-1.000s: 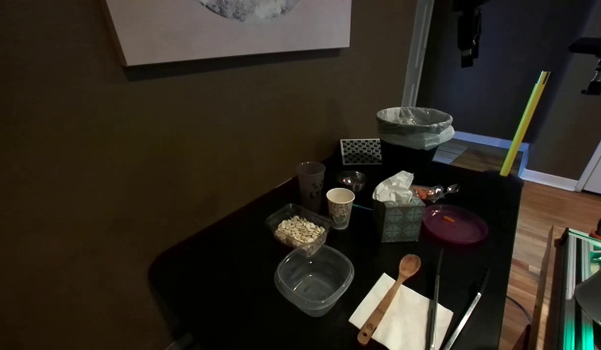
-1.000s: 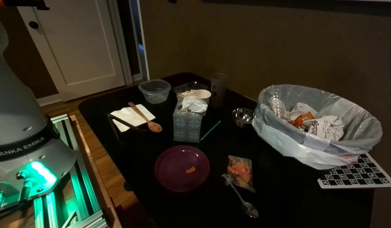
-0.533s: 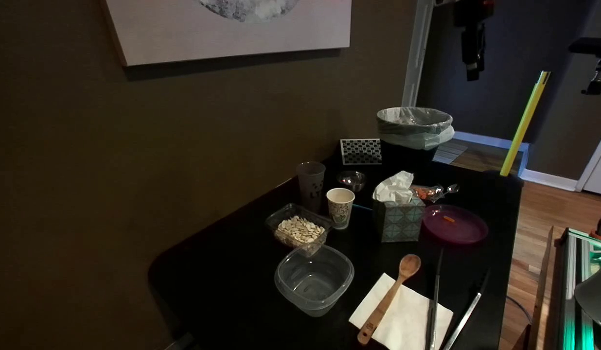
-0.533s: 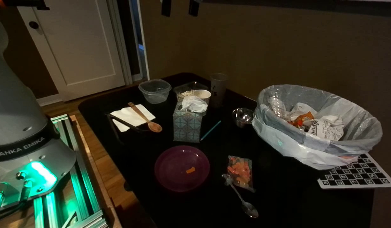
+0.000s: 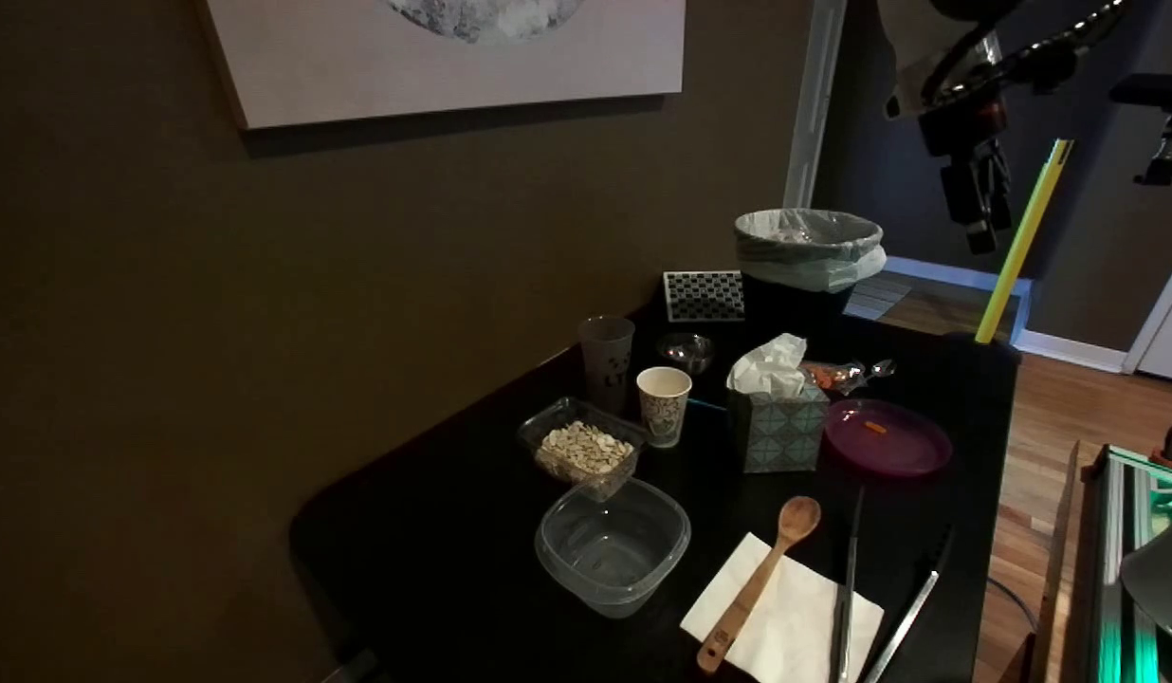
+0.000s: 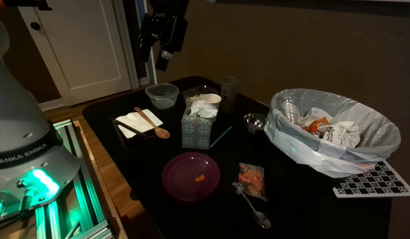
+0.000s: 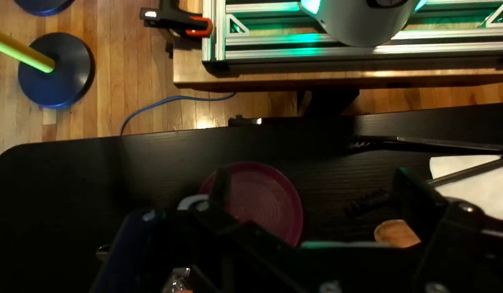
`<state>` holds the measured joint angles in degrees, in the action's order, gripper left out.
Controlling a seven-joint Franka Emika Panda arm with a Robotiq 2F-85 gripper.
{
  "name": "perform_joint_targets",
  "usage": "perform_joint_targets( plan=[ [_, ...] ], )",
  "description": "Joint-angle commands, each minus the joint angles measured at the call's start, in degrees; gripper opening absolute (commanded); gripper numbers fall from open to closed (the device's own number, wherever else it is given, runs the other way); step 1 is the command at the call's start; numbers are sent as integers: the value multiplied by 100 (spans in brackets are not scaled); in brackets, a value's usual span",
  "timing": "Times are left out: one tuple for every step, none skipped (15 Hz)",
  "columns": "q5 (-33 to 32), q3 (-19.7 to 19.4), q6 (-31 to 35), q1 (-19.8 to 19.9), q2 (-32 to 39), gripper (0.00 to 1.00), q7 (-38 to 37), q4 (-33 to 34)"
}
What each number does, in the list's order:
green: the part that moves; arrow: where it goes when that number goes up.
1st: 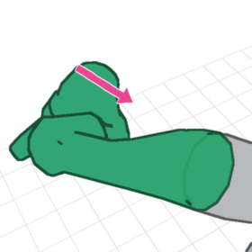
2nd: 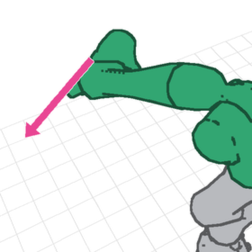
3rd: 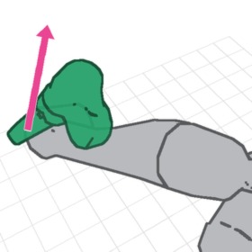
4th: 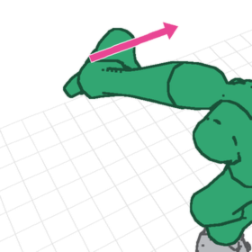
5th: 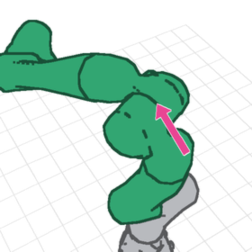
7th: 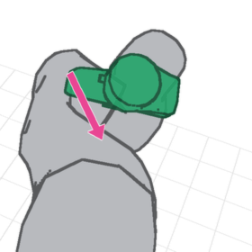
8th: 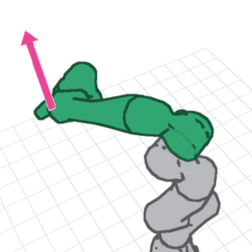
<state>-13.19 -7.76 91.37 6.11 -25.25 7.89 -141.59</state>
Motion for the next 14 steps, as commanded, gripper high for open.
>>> perform_joint_targets(
  plan=[
    [-301, -13, 734, 152, -540, 100, -341, -935],
    [-386, -35, 996, 199, -619, 100, -377, -1131],
    [-490, -56, 1250, 255, -679, 100, -379, -1299],
    [-560, -92, 1494, 322, -709, 100, -375, -1439],
    [-615, -131, 1771, 380, -769, 100, -347, -1598],
    [-654, -196, 2105, 449, -786, 100, -302, -1761],
    [-665, -265, 2371, 527, -760, 100, -269, -1876],
    [-611, -356, 2643, 590, -747, 100, -213, -1998],
    [-491, -448, 2768, 617, -356, 100, -114, -1641],
    [-484, -507, 2986, 687, -303, 100, -105, -1717],
    [-462, -576, 3168, 731, -224, 100, -64, -1715],
    [-462, -632, 3349, 780, -115, 100, -51, -1711],
    [-504, -654, 3502, 871, 5, 100, -143, -1706],
    [-476, -502, 3190, 815, -269, 100, -132, -1701]
  ],
)
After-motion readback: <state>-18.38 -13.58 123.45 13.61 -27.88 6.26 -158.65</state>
